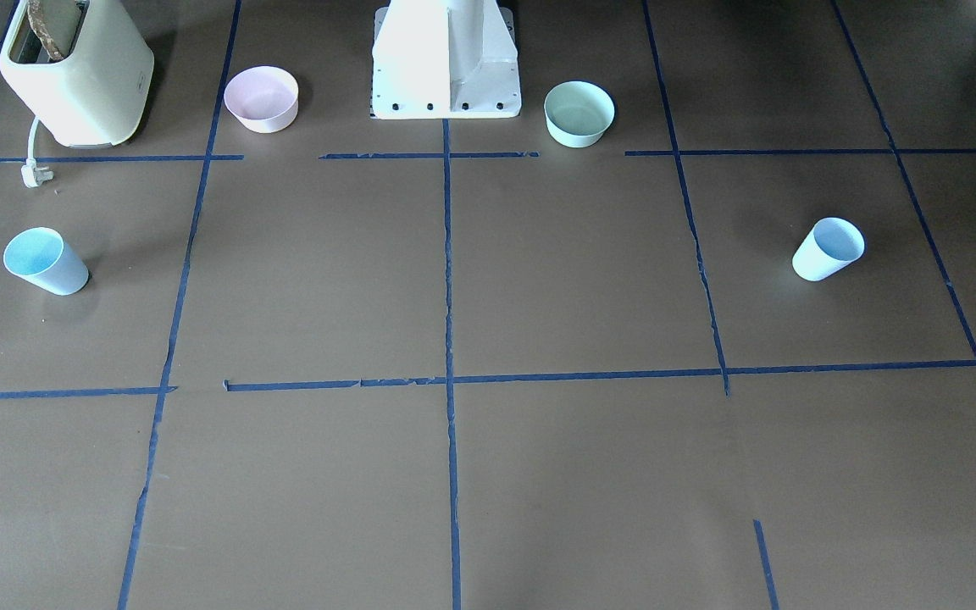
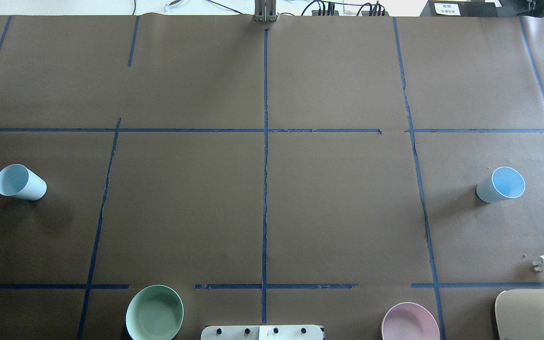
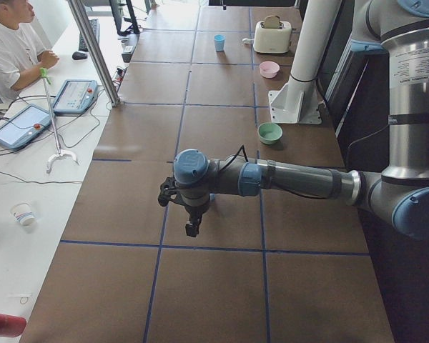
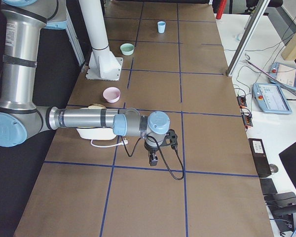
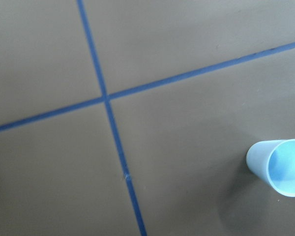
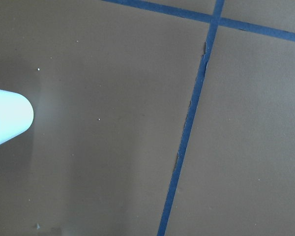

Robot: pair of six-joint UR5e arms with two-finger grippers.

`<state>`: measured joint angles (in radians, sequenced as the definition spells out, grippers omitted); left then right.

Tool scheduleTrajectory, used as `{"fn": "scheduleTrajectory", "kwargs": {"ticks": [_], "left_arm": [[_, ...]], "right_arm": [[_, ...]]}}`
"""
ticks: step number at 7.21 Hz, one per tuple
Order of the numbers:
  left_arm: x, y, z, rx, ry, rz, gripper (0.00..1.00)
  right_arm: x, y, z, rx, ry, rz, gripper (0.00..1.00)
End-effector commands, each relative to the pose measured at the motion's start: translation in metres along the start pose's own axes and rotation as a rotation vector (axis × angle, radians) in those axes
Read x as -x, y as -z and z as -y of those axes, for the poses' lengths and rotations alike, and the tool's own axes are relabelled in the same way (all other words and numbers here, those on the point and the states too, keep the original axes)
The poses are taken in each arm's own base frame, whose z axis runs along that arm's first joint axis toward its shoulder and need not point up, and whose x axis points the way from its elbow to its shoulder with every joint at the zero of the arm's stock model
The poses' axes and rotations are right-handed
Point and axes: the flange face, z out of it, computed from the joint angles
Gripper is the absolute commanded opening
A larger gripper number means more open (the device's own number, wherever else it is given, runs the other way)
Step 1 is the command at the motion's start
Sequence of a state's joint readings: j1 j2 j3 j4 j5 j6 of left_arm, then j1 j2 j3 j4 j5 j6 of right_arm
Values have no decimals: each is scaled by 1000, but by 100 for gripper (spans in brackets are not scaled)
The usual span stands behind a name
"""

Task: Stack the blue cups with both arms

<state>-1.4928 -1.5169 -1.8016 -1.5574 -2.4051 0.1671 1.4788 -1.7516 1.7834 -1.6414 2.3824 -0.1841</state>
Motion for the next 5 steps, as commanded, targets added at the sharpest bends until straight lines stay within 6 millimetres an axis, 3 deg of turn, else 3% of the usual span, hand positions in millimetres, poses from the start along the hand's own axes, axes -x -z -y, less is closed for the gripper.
{"fn": "scheduleTrajectory", "kwargs": {"ticks": [1,2,5], "left_arm": [[-48,-36,19,-5,-24,-20,100],[-77,-57,25,-12,70,-36,100],[-119,-111,20,-1,211,36,100]], "right_arm": [[1,1,3,-25,26,0,100],[1,1,3,-32,31,2,100],[1,0,3,-31,32,2,100]]}}
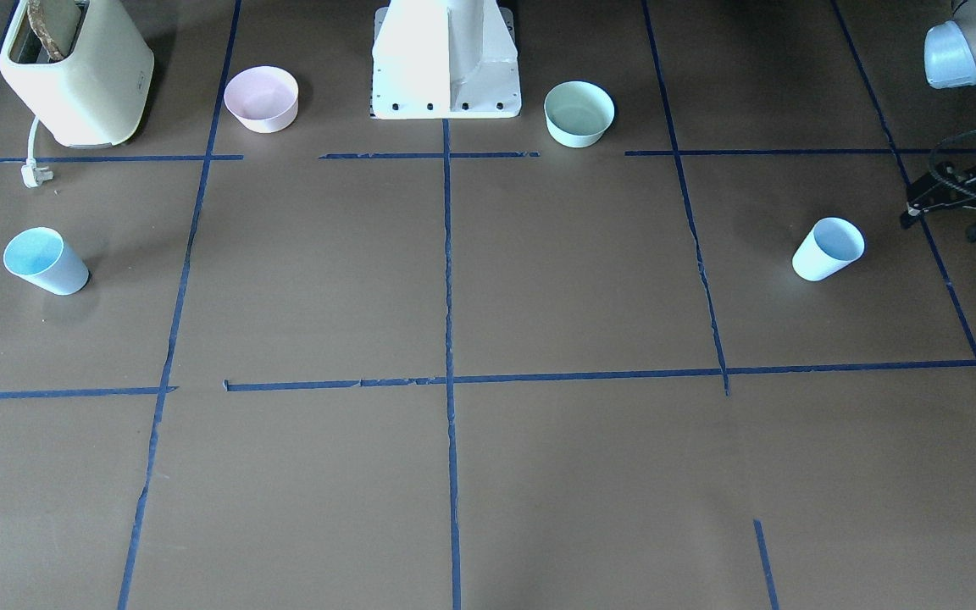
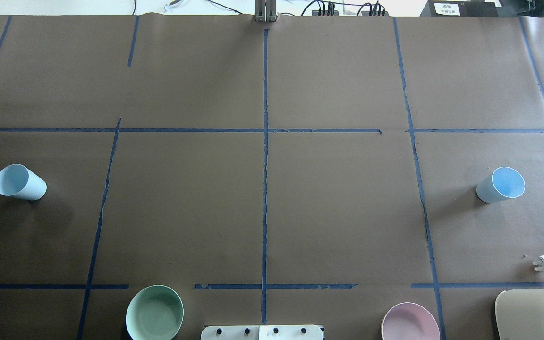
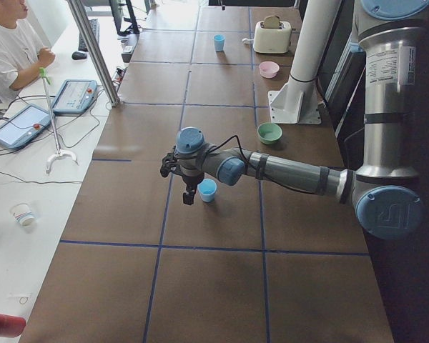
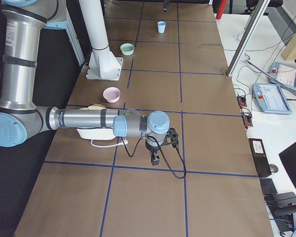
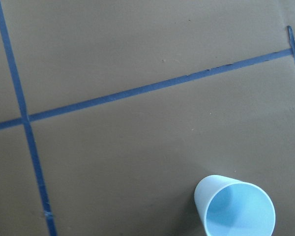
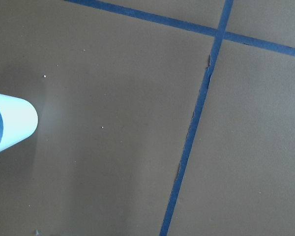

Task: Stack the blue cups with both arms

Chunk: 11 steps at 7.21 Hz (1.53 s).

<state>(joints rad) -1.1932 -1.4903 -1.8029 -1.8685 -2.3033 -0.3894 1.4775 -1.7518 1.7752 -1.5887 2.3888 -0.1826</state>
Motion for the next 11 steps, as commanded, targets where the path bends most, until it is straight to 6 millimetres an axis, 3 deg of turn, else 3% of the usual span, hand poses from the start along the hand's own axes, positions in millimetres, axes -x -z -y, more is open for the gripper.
{"fn": "scheduleTrajectory", "kwargs": {"ticks": [1,6,7,8,9,10,11], "left_arm": [[-25,-36,-10,5,79,39,100],[-35,-90,-31,114,56,52,100],[-37,-91,-30,116,56,51,92],[-38,-92,-28,114,112,52,49],[-44,-91,-23,107,136,49,16],[-46,-90,-22,105,140,46,6],[-56,-85,-15,92,129,32,4]], "right_arm": [[0,0,0,0,1,0,100],[-2,-2,-1,3,-1,-1,100],[-3,-3,-1,4,-2,-1,100],[-3,-3,-1,4,-2,-1,100],[-3,-3,-1,4,-2,0,100],[-3,-3,-1,4,-2,0,100],[-3,-3,-1,4,-2,0,100]]}}
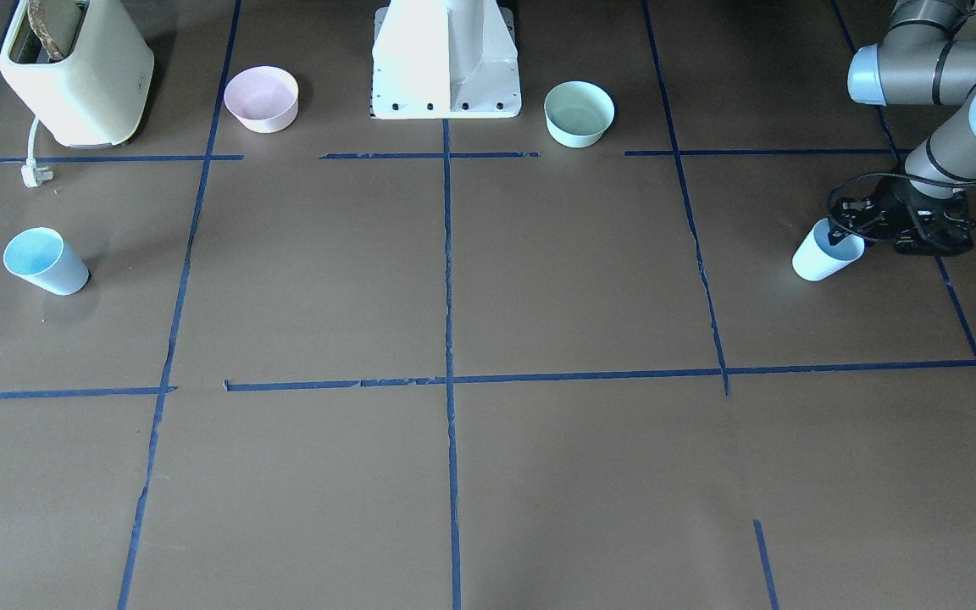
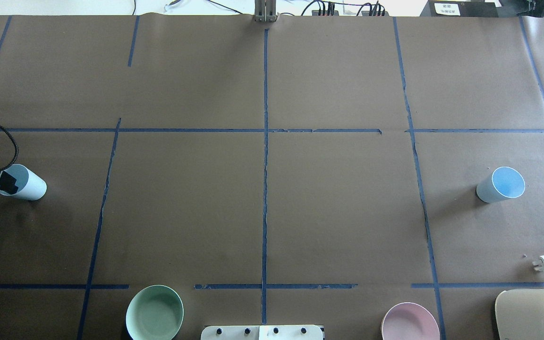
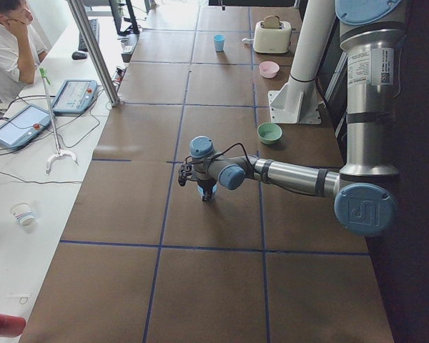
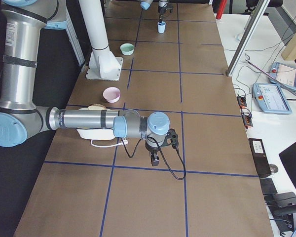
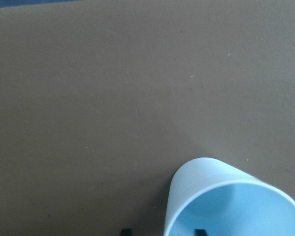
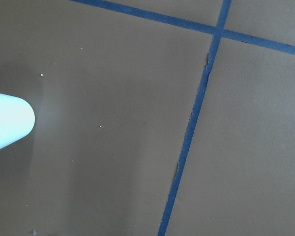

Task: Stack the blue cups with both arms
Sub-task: 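Reach the left gripper down and grasp the light blue cup, then carry the cup with the left gripper to the table center and set it down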

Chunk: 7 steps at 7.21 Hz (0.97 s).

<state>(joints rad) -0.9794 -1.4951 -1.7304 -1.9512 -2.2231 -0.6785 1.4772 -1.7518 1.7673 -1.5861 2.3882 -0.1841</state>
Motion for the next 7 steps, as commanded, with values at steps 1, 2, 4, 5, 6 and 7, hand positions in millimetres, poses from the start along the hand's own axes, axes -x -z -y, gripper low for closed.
{"fn": "scheduleTrajectory", "kwargs": {"ticks": [1,2,4,5,6,7], "left_arm": [[-16,9,6,-13,9,-26,3],[-30,20,10,-26,0,-42,1],[-98,61,31,-45,21,-130,0],[-170,73,50,-24,4,-147,0],[-259,80,58,23,-11,-150,0],[-343,83,52,87,16,-145,0]], "right_arm": [[0,0,0,-1,1,0,100],[0,0,-1,-1,-1,0,100],[1,1,0,-2,1,0,100],[1,1,0,-2,2,0,100],[1,1,0,-3,3,0,100],[1,1,1,-3,3,0,100]]}}
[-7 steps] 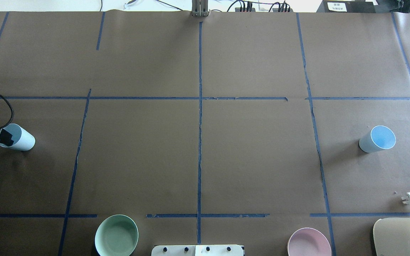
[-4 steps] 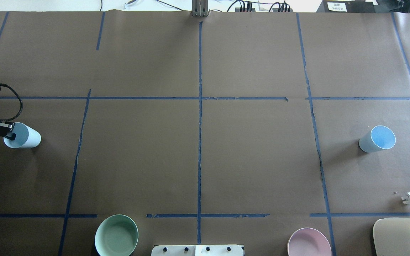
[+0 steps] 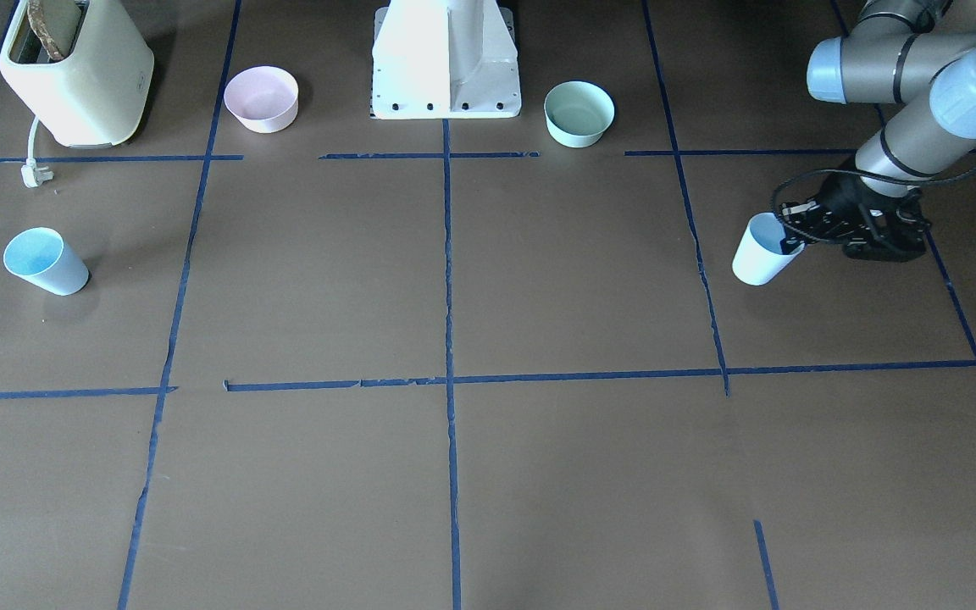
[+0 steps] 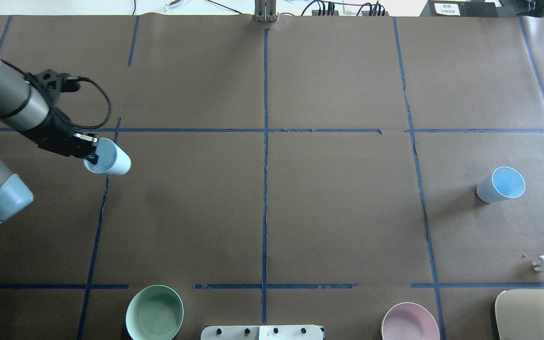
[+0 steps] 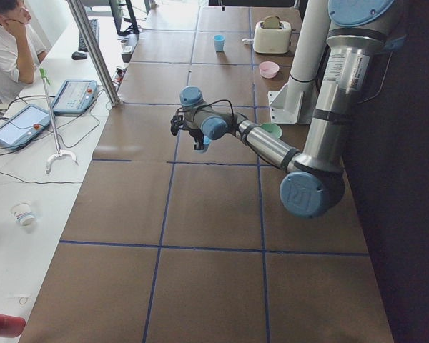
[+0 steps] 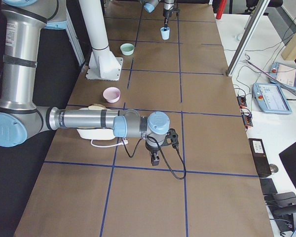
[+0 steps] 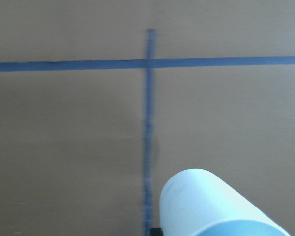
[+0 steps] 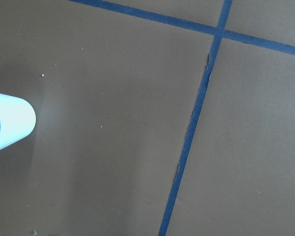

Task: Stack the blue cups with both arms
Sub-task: 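Carry the cup with the left gripper to the table center and set it down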

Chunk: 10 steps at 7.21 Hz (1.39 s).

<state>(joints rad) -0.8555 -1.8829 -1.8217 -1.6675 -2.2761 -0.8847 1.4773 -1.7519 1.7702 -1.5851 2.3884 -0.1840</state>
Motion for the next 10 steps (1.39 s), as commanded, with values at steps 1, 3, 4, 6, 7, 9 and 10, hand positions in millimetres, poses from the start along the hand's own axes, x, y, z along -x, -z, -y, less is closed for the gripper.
{"fn": "scheduleTrajectory", "kwargs": {"ticks": [1,3,4,6,7,9,10], "left_arm": [[-165,-15,-4,75,44,-20,0],[-283,-62,0,37,95,35,0],[-303,-82,6,26,78,38,0],[-306,-107,6,31,66,23,3],[-306,-112,2,38,64,27,13],[-310,-107,1,35,47,17,99],[-312,-98,1,26,45,10,100]], "right_arm": [[0,1,1,-8,5,0,100],[0,0,0,-7,6,0,100],[0,-1,0,-6,5,1,100],[0,-1,0,-6,5,1,100],[0,-1,0,-6,5,1,100],[0,-1,0,-6,5,1,100],[0,-1,0,-6,5,1,100]]}}
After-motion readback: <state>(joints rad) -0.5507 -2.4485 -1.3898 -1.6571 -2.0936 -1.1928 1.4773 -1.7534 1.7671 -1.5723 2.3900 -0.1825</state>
